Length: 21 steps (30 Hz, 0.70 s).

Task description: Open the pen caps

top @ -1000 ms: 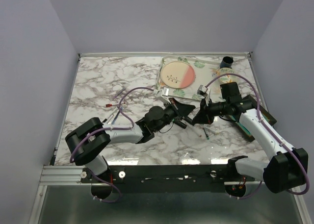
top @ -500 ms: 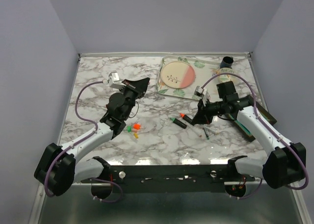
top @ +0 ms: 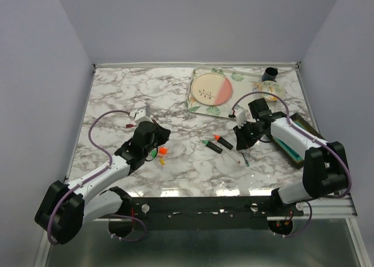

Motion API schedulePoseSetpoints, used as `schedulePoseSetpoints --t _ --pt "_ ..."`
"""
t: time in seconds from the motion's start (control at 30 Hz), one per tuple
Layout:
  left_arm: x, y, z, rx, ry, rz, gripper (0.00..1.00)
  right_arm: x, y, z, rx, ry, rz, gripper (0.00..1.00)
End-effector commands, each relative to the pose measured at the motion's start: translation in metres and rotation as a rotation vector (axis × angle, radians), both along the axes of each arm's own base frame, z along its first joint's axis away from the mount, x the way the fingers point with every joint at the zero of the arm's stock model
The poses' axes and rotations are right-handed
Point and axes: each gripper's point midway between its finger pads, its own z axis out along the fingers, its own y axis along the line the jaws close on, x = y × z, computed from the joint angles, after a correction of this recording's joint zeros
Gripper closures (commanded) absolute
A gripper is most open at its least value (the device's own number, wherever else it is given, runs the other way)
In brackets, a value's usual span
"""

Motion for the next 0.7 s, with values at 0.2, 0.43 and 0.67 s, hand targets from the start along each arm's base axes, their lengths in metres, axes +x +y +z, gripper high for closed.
schedulePoseSetpoints --t 0.2,0.43,0.67 --pt "-0.037 0.016 -0.063 0.256 0.198 -0.120 1.00 -0.004 -0.011 -0.023 -0.130 0.050 -0.008 0.72" --pt "-0.039 0.013 -0.074 0.321 0.236 -0.143 1.00 -0.006 -0.010 -0.026 -0.143 0.056 -0.001 0.67" --pt "-0.038 0.012 -0.076 0.395 0.244 -0.153 1.00 -0.005 -0.008 -0.021 -0.133 0.039 0.004 0.66"
